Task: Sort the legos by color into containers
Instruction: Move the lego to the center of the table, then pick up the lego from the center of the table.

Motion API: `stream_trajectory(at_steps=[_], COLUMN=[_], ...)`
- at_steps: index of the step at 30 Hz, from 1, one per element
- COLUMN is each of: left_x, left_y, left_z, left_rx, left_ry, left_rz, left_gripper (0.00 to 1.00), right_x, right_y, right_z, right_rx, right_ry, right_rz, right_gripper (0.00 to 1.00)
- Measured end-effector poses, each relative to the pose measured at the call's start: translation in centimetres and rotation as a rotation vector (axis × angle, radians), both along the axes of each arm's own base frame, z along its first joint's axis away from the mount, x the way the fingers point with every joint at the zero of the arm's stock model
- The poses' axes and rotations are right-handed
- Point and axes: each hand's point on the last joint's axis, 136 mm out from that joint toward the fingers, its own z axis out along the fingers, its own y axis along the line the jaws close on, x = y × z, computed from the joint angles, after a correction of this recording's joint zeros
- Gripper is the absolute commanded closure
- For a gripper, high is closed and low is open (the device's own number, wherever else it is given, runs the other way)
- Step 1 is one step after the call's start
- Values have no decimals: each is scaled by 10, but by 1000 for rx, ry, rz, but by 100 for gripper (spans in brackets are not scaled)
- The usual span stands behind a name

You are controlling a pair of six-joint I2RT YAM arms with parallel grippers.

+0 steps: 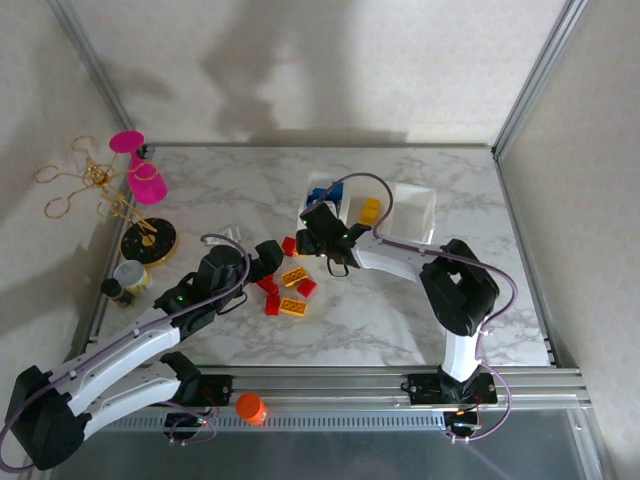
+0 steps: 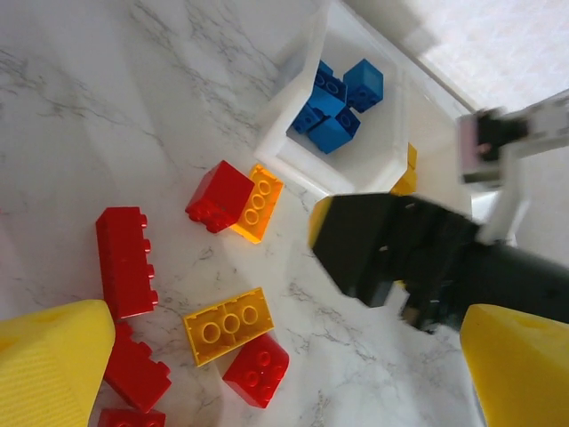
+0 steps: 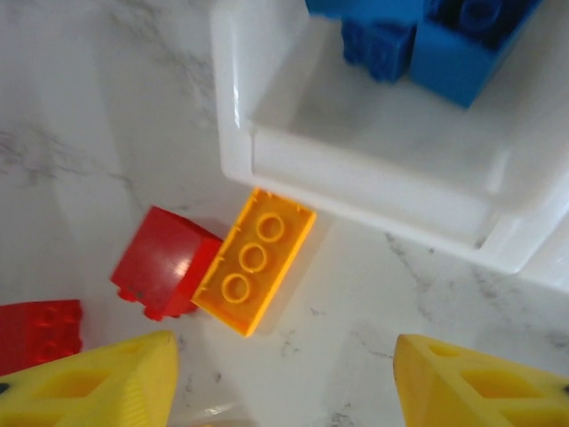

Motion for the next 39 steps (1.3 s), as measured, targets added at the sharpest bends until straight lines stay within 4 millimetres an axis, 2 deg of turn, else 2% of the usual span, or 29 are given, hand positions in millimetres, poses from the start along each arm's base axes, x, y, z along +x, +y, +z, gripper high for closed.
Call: stream_trajectory(at_steps=[3,8,15,21,25,28,39], left_x=[-4,-8,-13,-13,-13,-13,-10], left_y=[6,14,20,23,23,22,21], left_z=[3,-1,-5,-7,-7,-9,-22], left_rx=[-5,4,14,23,24,28,59], left_ry=[-15,-12,-4,-3,-2,3,42], left_rz=[16,35,47,58,58,57,58], left_gripper=[0,0,0,0,0,0,0], right_x=[-1,5,18,27,27,27,19], right_y=[0,7,25,38,39,39,23], right_z=[-23,-41,-45,-46,-55,-54,-59], right_rx=[-27,-45,-30,-15,-32,-41,-90], right_ry=[38,64,60,55,65,63,56], right_rz=[-17,-33,-37,-42,-47,-53,-76], right_gripper=[35,35,29,28,31,38,58])
